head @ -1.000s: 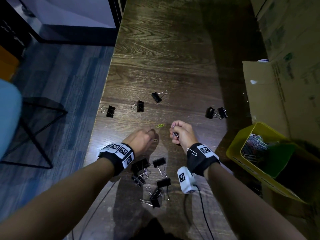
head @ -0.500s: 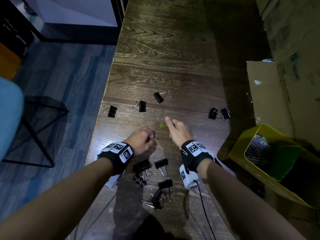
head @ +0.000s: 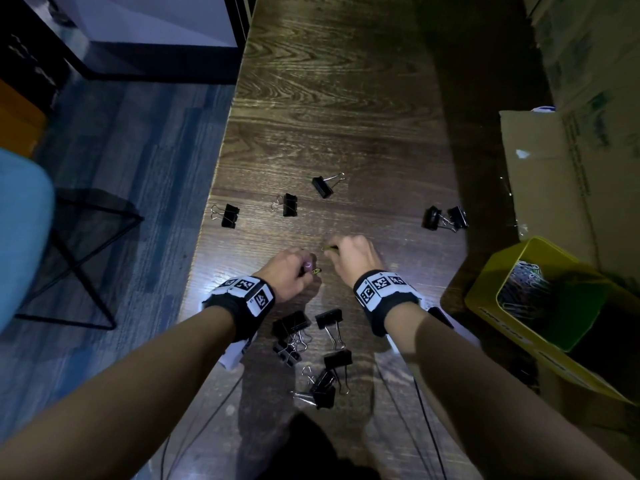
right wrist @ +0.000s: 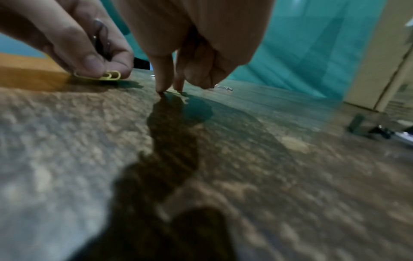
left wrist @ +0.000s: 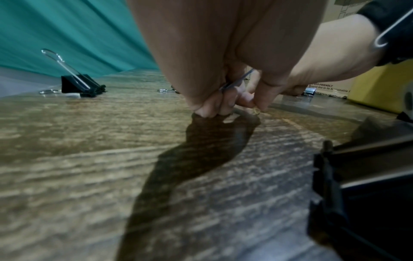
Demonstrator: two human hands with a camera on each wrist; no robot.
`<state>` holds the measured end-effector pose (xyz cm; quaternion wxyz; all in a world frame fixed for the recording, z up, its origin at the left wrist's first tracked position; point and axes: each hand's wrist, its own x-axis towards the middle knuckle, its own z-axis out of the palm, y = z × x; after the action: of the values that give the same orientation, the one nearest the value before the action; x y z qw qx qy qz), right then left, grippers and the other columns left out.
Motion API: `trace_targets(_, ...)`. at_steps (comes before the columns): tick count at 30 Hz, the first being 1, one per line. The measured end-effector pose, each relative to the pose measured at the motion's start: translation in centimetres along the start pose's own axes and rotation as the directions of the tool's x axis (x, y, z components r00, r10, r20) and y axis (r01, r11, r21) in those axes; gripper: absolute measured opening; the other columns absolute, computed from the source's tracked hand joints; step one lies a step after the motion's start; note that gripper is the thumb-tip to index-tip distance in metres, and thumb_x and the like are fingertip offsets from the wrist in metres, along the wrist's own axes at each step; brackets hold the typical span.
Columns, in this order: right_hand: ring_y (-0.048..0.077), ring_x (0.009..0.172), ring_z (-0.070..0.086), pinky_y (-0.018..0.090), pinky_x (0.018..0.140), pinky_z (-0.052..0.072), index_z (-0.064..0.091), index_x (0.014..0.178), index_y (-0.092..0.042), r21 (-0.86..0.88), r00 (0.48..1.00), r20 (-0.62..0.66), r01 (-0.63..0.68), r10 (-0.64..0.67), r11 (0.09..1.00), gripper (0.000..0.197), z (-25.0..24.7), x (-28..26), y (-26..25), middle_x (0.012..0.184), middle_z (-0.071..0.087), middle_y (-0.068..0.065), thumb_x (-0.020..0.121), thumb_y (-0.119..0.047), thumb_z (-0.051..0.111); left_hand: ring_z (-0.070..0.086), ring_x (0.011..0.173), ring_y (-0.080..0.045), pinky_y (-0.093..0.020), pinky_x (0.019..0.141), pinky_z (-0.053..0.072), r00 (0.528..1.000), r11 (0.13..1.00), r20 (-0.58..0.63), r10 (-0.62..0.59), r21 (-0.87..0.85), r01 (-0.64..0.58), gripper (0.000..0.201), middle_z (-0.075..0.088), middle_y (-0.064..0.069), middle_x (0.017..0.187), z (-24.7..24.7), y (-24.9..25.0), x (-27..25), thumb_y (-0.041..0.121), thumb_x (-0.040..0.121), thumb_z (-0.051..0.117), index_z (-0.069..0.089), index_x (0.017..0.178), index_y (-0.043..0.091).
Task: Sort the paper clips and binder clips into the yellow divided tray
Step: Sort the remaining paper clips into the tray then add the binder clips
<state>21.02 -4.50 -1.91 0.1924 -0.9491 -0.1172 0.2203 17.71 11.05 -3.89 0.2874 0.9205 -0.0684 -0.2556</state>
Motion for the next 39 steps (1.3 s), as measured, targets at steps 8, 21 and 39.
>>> trace_targets(8,0.025,0.071,0.055,0.028,0.059,0.035,0.067,0.084,-0.016,0.177,0.954,0.092,-0.299,0.287,0.938,0.023,0.4,-0.1,-1.1,0.08,0.055,0.002,0.095,-0.02,0.046,0.05,0.09,-0.024,-0.03,0.079,0.038,1.0,0.999,0.006,-0.028,0.024,0.028,0.008,0.053,-0.007,0.097,0.8,0.4,-1.2,0.018,0.084,0.055,0.053,0.089,0.011)
trace_targets(21,0.009,0.055,0.041,0.022,0.051,0.031,0.048,0.072,-0.024,0.818,0.961,0.033,-0.183,0.274,0.546,0.027,-4.0,-8.9,4.0,0.064,0.043,-0.007,0.097,-0.016,0.041,0.023,0.049,-0.012,-0.024,0.048,0.011,0.959,0.079,0.282,0.042,-0.957,0.278,0.004,0.031,0.0,0.056,-1.9,8.1,-4.0,0.019,0.055,0.041,0.041,0.058,0.018)
trace_targets(39,0.021,0.066,0.057,0.025,0.056,0.039,0.059,0.063,-0.021,0.697,0.797,-0.143,-0.339,0.586,0.632,0.028,-12.2,-15.7,20.1,0.069,0.061,0.003,0.09,-0.022,0.051,0.057,0.075,-0.023,-0.036,0.071,0.054,0.989,0.774,0.14,-0.054,-0.62,0.13,0.015,0.059,-0.011,0.082,8.0,31.5,5.1,0.014,0.086,0.055,0.052,0.072,0.018)
